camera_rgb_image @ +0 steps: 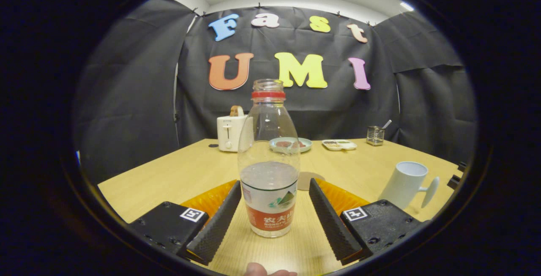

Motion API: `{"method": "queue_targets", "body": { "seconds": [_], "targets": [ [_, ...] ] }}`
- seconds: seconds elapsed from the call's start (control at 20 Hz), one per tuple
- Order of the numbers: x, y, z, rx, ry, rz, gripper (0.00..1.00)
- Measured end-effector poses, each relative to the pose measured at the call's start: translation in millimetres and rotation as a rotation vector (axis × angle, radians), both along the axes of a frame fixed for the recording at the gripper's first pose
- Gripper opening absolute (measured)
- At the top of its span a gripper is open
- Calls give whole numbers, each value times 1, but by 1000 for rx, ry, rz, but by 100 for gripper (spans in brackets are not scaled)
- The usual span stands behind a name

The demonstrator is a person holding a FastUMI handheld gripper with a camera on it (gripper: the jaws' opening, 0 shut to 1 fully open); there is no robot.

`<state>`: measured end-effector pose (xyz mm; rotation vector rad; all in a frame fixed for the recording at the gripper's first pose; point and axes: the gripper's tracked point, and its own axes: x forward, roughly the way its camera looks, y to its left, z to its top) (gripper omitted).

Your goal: Take the bottle from table, then pour the juice into the cup, finally place the bottle on the coaster

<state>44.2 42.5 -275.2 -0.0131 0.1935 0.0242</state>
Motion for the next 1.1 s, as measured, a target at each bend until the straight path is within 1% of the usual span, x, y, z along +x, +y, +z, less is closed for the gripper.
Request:
{"method": "queue_targets", "body": {
  "seconds": [0.05, 0.1, 0.15, 0.25, 0.35, 0.5, 0.65, 0.75, 0.9, 1.1],
  "targets": [
    [2, 0, -2, -7, 1, 5, 100],
    [4, 2, -6, -12, 12, 19, 98],
    [6, 6, -7, -18, 17, 38, 95],
    [8, 7, -5, -48, 21, 47, 90],
    [8, 8, -5, -70, 33, 52, 82],
    [9, 13, 12, -79, 24, 82, 80],
    [13, 10, 34, -69, 7, 81, 78],
    [16, 10, 50, -16, 0, 84, 78],
    [16, 0, 65, 96, 1, 86, 78],
    [17, -24, 79, 371, -24, 55, 77]
  ]
}}
